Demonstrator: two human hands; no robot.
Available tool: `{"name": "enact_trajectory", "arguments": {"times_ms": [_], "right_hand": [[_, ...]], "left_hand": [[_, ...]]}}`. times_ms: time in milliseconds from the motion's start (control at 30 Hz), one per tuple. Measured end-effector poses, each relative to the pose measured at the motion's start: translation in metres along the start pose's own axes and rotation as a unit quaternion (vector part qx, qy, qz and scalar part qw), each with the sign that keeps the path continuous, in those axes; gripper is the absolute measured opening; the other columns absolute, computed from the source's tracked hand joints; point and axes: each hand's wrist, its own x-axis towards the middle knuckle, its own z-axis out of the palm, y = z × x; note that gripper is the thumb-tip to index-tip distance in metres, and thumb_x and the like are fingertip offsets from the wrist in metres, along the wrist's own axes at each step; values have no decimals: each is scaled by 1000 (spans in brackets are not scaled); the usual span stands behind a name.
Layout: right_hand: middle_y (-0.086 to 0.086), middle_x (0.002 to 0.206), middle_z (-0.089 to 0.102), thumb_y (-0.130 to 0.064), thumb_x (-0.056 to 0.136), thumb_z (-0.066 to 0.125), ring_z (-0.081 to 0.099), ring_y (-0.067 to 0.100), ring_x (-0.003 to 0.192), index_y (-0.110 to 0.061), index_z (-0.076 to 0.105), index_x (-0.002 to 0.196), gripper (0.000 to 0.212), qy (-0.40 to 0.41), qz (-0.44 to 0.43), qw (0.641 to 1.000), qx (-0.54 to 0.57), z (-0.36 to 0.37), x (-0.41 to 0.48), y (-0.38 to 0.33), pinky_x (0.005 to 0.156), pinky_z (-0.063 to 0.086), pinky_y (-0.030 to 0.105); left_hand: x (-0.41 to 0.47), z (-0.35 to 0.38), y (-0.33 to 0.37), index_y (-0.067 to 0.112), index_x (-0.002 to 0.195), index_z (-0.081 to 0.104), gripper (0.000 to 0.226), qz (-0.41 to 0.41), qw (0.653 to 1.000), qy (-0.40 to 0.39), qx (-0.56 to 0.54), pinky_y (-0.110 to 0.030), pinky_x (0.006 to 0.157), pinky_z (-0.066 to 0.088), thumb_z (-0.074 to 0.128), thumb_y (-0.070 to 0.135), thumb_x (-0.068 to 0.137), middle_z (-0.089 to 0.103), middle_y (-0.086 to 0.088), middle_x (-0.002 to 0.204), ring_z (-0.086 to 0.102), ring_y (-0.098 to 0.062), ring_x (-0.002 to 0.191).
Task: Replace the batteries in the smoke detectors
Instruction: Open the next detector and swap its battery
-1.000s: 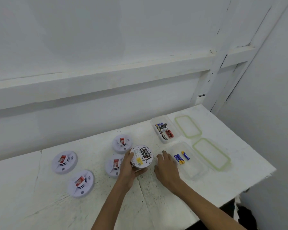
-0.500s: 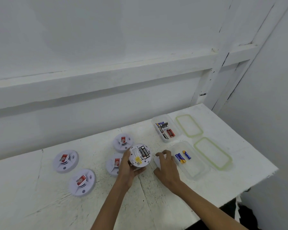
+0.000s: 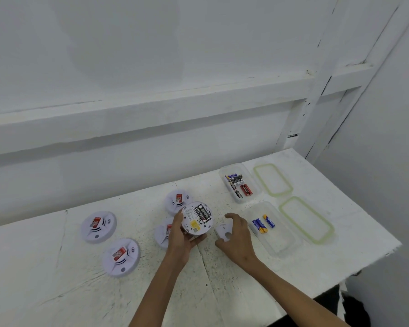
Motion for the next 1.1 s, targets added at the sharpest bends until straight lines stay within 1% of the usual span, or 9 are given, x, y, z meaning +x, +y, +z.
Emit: {"name": "enact_trajectory", "arguments": {"times_ms": [100, 267, 367, 500, 600, 733, 800, 933, 1100], "right_hand": [[-2, 129, 42, -25, 68, 79, 46, 16, 109, -32, 39, 132, 75, 16, 11, 999, 49, -4, 1, -7, 84, 44, 27], [-8, 135, 41, -21, 70, 78, 46, 13, 120, -33, 38, 135, 77, 71, -15, 991, 111, -8, 2, -24, 95, 52, 32], [-14, 134, 42, -20, 71, 81, 47, 6, 119, -36, 38, 135, 78, 91, -44, 987, 128, -10, 3, -32, 91, 53, 23], [-16, 133, 45, -14, 74, 79, 48, 4, 122, -34, 39, 135, 75, 61, -98, 983, 143, -12, 4, -39, 82, 51, 10], [-8, 139, 43, -21, 76, 77, 48, 7, 124, -30, 37, 138, 74, 31, -144, 985, 93, -12, 6, -44, 84, 48, 6], [-9, 147, 34, -31, 76, 72, 47, 8, 127, -32, 32, 143, 78, -21, -215, 976, 31, -19, 9, -44, 89, 49, 9], [-9, 147, 34, -31, 76, 72, 48, 8, 127, -31, 31, 144, 79, -34, -227, 973, 23, -24, 10, -45, 90, 53, 17], [-13, 149, 32, -24, 78, 74, 47, 6, 130, -32, 28, 147, 83, -61, -247, 967, -10, -32, 12, -46, 86, 59, 35], [-13, 151, 31, -25, 80, 72, 43, 3, 135, -33, 21, 151, 87, -118, -264, 956, -47, -38, 13, -48, 88, 58, 39]], "left_hand": [[1, -1, -1, 16, 128, 60, 38, 8, 1000, 7, 3, -44, 74, 59, 44, 42, 106, 69, -15, 114, 66, -33, 98], [2, 2, -3, 16, 130, 60, 40, 13, 1000, 8, 6, -43, 71, 61, 45, 43, 105, 69, -15, 116, 67, -33, 99], [3, 2, -5, 14, 131, 62, 44, 4, 1000, 6, 5, -42, 70, 61, 44, 45, 105, 70, -19, 118, 68, -35, 100], [3, 1, -9, 13, 127, 66, 47, -5, 1000, -1, 16, -40, 68, 61, 45, 47, 104, 72, -19, 117, 69, -33, 101], [2, 3, -10, 14, 124, 68, 47, -6, 999, -5, 35, -39, 69, 61, 47, 50, 103, 73, -17, 109, 70, -30, 95], [2, 2, -10, 6, 116, 66, 52, 19, 997, -9, 77, -27, 51, 51, 46, 52, 103, 71, -10, 77, 60, -12, 53], [4, 0, -10, 5, 114, 66, 55, 23, 996, -7, 89, -25, 47, 47, 46, 54, 102, 67, -9, 70, 55, -9, 46], [0, 2, -5, 17, 102, 72, 54, 3, 995, -28, 91, -28, 58, 48, 42, 62, 100, 76, -8, 81, 64, -14, 63], [-7, 8, -2, 19, 106, 74, 67, -17, 995, -40, 93, -30, 60, 48, 34, 72, 97, 78, -14, 99, 68, -26, 81]]}}
